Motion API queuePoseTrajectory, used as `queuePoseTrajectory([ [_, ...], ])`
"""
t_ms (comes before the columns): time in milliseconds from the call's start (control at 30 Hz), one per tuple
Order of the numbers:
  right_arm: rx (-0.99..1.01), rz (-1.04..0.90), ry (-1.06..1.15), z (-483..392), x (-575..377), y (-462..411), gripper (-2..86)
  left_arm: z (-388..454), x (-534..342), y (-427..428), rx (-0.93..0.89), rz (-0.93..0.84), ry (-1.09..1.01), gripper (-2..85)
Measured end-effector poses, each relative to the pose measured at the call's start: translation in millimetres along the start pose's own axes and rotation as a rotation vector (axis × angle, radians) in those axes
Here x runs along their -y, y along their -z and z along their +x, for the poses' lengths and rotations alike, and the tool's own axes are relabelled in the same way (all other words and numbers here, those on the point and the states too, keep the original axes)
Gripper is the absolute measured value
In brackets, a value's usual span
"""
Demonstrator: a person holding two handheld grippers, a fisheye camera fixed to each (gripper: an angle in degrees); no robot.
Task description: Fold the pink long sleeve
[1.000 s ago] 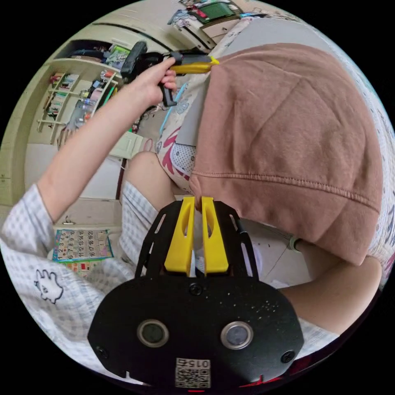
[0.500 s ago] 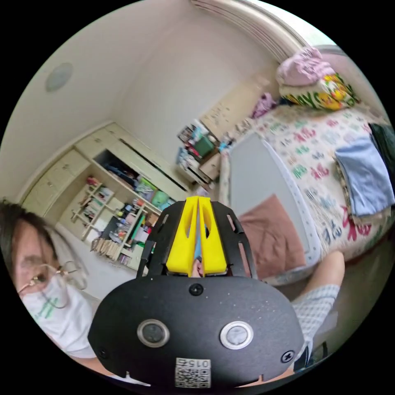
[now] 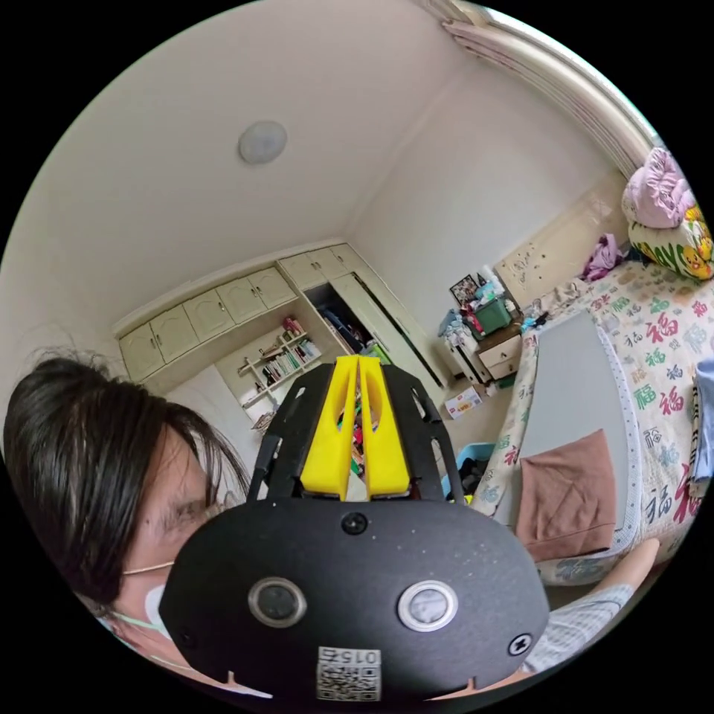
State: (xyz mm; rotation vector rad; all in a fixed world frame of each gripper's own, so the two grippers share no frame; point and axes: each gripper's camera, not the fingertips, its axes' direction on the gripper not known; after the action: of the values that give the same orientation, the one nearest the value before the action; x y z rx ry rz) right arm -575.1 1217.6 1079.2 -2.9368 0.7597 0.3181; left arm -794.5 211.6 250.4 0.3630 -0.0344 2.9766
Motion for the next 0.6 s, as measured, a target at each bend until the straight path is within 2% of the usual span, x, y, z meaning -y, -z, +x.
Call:
queuePoseTrajectory([
  [100,0.084,0.027,0.06,-22,-12,17,-0.5,1,-11,23,0.001,0.031,-0.007,5.5],
  [267,0.109,0.081,0.111,-44,-28,33,-0.5,0,-21,49,-0.018,0.085,-0.022,5.2],
  [333,0.085,0.075,0.143,-55,-32,32,-0.5,4,-24,54,-0.03,0.102,-0.041,5.1],
  [500,-0.141,0.12,0.217,-82,-24,16,-0.5,7,-28,50,-0.112,0.106,-0.06,4.8],
  [600,-0.155,0.054,0.234,-95,-18,-4,-0.5,3,-28,42,-0.167,0.094,-0.058,4.4],
])
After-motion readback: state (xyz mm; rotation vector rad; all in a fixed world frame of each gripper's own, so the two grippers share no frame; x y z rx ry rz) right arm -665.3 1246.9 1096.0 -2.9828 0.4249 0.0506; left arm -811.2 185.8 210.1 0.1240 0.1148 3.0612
